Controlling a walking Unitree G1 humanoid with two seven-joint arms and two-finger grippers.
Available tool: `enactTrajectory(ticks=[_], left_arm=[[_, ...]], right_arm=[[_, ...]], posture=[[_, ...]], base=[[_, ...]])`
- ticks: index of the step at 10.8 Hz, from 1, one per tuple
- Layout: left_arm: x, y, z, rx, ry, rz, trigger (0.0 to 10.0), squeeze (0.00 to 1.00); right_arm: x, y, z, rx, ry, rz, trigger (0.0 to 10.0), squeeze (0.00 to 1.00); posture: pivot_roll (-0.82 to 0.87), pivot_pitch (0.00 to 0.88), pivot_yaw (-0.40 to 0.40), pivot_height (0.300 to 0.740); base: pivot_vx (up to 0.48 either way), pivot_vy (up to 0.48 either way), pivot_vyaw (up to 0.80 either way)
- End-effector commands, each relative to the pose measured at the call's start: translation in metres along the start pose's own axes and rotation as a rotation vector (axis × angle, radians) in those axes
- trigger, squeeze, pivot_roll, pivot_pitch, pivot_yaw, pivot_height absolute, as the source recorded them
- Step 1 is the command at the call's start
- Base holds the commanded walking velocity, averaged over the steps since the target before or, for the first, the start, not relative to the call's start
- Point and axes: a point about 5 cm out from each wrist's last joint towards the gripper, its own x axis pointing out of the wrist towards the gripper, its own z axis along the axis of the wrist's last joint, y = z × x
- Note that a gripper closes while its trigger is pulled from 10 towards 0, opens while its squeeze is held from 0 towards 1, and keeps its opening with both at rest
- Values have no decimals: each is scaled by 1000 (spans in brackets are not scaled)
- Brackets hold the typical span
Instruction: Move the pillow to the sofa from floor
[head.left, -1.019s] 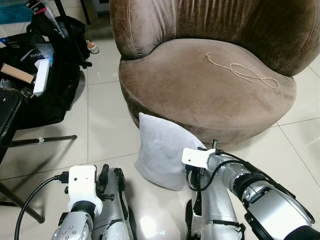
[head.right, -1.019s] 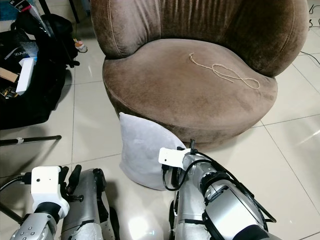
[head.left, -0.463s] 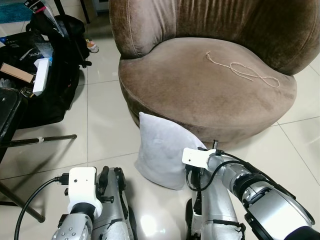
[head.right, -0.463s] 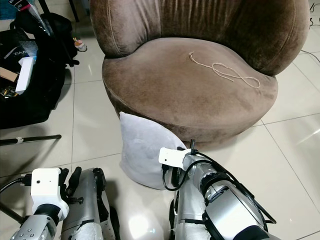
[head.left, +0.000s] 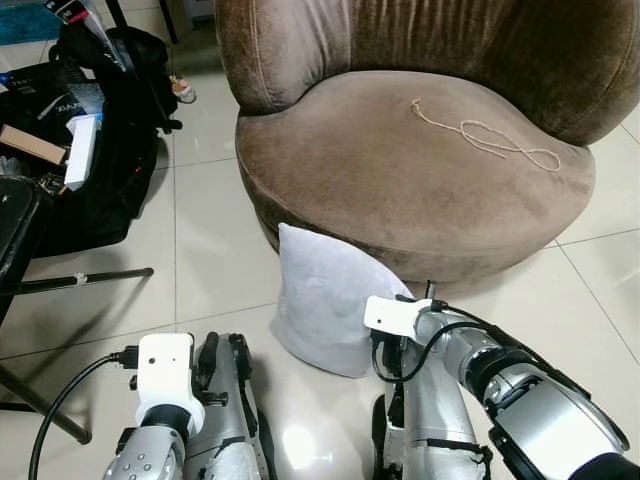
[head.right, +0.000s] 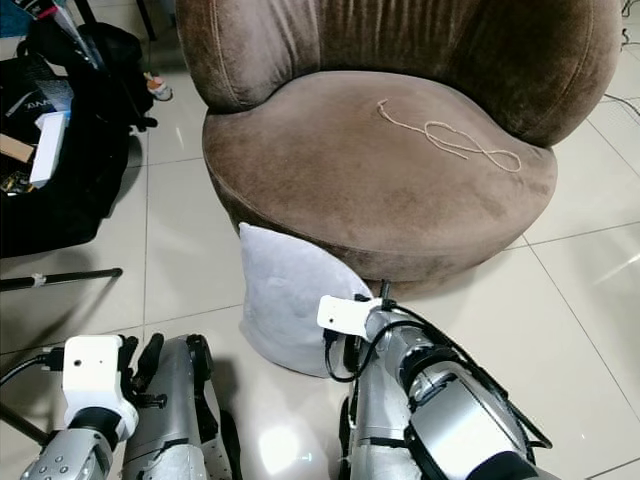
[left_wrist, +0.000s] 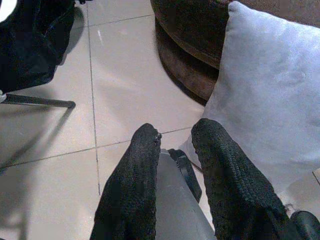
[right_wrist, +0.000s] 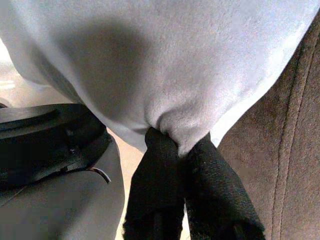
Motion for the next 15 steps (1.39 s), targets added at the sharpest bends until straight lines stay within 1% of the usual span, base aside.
enactTrajectory(ticks=[1, 3, 4, 5, 6, 8, 9, 10, 11, 12, 13, 14, 15], left_arm=[[0, -2, 0, -3, 7, -15, 10000, 0], [2, -3, -1, -3, 5, -16, 10000, 0], [9, -4, -3, -2, 4, -19, 10000, 0], [14, -4, -4, 0, 7, -20, 10000, 0], [17, -7, -3, -2, -2, -30, 10000, 0], [31, -10, -4, -4, -5, -39, 10000, 0], [40, -10, -8, -1, -7, -41, 10000, 0], [43, -10, -8, -1, -7, -41, 10000, 0], [49, -12, -11, 0, -2, -48, 10000, 0], [58, -14, -15, 2, 3, -60, 10000, 0], [69, -16, -15, 5, 1, -77, 10000, 0], [83, -18, -13, 19, -9, -94, 10000, 0], [87, -19, -12, 21, -13, -99, 10000, 0]], right_arm=[[0, 9, -3, 27, 13, 18, 10000, 0], [1, 4, 5, 63, -18, -1, 10000, 0], [1, -2, 11, 95, -44, -16, 10000, 0], [1, -3, 12, 97, -47, -20, 10000, 0], [1, -5, 11, 100, -45, -29, 10000, 0], [0, -12, 13, 143, -59, -60, 10000, 0], [0, -17, 14, 223, -76, -81, 10000, 0], [0, -18, 14, 243, -80, -85, 10000, 0], [0, -20, 15, 257, -85, -95, 10000, 0], [-1, -26, 16, 297, -99, -115, 10000, 0], [-2, -36, 18, 372, -116, -145, 10000, 0], [-4, -49, 18, 477, -139, -192, 10000, 0], [-5, -54, 18, 524, -146, -208, 10000, 0]], posture=[[140, 206, 6, 501], [136, 201, 5, 501], [113, 173, 0, 501], [98, 155, -1, 501], [98, 155, -1, 501], [75, 105, -4, 501], [62, 74, -6, 501], [62, 74, -6, 501], [42, 43, -4, 501], [21, 11, 2, 501], [1, 0, 9, 501], [-35, 0, 27, 501], [-35, 0, 27, 501]], base=[[0, 0, 0], [0, 0, 0], [0, 0, 0], [0, 0, 0], [0, 0, 0], [0, 0, 0], [0, 0, 0], [0, 0, 0], [0, 0, 0], [0, 0, 0], [0, 0, 0], [0, 0, 0], [0, 0, 0]])
